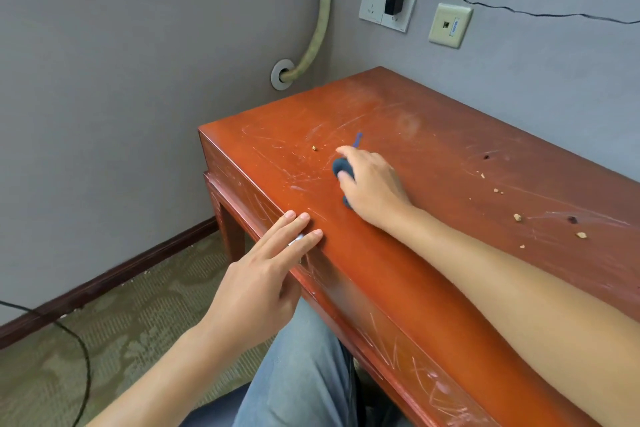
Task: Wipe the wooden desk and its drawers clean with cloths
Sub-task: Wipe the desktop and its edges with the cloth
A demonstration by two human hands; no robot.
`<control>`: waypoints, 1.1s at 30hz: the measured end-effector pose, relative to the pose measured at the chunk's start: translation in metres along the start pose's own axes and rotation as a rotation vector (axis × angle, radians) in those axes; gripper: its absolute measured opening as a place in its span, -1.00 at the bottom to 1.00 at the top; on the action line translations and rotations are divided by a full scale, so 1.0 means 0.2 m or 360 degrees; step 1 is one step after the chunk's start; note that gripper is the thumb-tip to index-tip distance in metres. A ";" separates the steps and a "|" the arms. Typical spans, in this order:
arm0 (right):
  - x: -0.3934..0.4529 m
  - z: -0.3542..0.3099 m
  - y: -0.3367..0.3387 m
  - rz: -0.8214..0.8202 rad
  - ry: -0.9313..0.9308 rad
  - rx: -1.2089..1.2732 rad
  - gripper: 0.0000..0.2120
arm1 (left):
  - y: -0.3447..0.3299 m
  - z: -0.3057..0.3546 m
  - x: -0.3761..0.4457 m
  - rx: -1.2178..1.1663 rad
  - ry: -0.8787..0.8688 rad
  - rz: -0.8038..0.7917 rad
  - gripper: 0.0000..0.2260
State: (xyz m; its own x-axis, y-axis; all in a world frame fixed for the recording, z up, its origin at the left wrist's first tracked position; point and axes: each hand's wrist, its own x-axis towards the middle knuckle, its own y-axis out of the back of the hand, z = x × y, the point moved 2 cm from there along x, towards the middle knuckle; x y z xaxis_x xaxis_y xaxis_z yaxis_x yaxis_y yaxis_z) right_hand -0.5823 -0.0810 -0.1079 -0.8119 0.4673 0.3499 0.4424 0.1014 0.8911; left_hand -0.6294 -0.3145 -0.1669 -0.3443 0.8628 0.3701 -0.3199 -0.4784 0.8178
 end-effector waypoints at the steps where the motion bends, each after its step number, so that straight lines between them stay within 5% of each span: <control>1: -0.05 -0.06 0.00 -0.0011 0.0156 0.0057 -0.68 | 0.00 0.00 0.00 -0.0013 0.0005 0.0018 -0.22; 4: -0.26 -0.17 0.01 -0.0090 0.0514 0.0231 -0.69 | -0.02 -0.01 0.00 -0.0065 0.0010 0.0067 -0.24; 7: -0.25 -0.07 0.06 -0.0049 0.0539 0.0263 -0.74 | -0.03 -0.01 0.00 -0.0092 0.0000 0.0131 -0.31; 14: 0.11 0.23 0.04 0.0193 -0.0273 0.0012 -0.78 | -0.05 -0.02 0.00 -0.0099 -0.0014 0.0167 -0.31; 22: -0.23 -0.07 0.06 -0.0154 0.0636 0.0324 -0.72 | -0.02 -0.05 0.01 -0.0116 -0.0122 0.0221 -0.31; 28: 0.06 0.06 -0.01 0.0036 0.0054 0.0124 -0.79 | 0.00 -0.13 0.05 0.0256 -0.0171 0.0167 -0.34; 33: -0.03 -0.22 -0.08 0.0033 0.0273 0.0249 -0.78 | 0.09 -0.28 0.17 0.0464 0.0109 0.0184 -0.29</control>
State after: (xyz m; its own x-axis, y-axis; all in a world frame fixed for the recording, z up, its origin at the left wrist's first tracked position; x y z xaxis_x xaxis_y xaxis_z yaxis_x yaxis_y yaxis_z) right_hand -0.6020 -0.1241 -0.1120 -0.8491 0.3157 0.4235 0.5024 0.2346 0.8322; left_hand -0.6971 -0.3031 -0.1636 -0.4252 0.7878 0.4457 -0.0124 -0.4974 0.8674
